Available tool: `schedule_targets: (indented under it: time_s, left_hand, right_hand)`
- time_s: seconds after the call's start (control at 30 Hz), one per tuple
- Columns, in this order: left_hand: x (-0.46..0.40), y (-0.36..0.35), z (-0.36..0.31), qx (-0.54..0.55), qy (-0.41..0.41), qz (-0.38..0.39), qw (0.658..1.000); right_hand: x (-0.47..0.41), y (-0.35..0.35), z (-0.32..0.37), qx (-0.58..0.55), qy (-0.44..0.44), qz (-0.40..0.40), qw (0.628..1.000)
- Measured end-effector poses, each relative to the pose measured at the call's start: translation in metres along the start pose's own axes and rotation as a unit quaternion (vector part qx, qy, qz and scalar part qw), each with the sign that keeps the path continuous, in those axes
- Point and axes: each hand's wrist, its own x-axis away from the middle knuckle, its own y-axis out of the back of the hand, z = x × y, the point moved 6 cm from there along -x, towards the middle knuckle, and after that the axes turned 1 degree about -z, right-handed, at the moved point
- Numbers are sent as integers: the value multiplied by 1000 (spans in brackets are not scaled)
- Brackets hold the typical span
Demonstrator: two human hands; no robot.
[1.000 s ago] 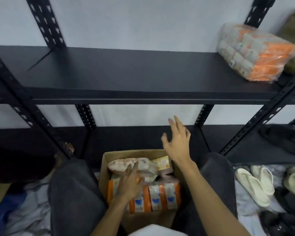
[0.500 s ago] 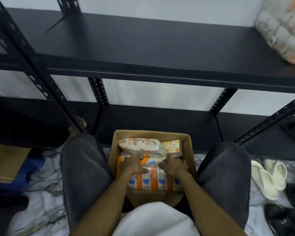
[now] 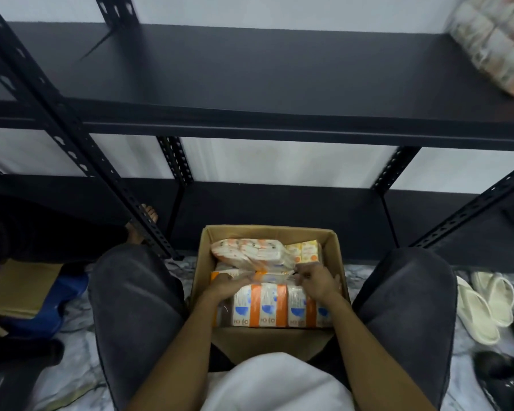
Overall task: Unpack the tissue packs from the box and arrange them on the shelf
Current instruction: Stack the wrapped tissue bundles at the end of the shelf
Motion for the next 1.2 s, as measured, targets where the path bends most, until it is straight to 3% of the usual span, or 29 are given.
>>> schedule_targets:
  time_s: [0.07,0.2,0.43,0.57,0.7,0.87,0.97,1.03,1.13,1.2]
  left_hand:
    - [6,6,-18,22,-77,-22,997]
    - [33,13,-51,61,-178,22,982]
    - [97,61,-106,186,-239,-70,950]
    - [155,104,-161,216,-324,-84,917]
    - [221,131,-217,295,-413,-69,859]
    - [243,132,-271,422,-416,-83,802]
    - [224,119,-293,488,-358,-92,791]
    - [209,117,-311,462,-365,-123,799]
    - [199,116,-338,231,-401,-179,868]
    - [197,119,-346,-8,-400,-274,874]
  right_hand:
    - [-6,6,-3,-30,9,-19,999]
    - [9,36,20,-74,51,-77,993]
    - [71,97,59,-121,180,-200,955]
    - [136,149,84,-103,232,-335,907]
    - [187,210,111,-157,254,-463,834]
    - [203,287,158,-270,292,-520,756]
    - [182,326,184,-228,274,-516,779]
    - [148,328,208,-256,294,-398,831]
    - [88,312,226,-237,266,-243,902]
    - [65,317,227,-235,257,-209,914]
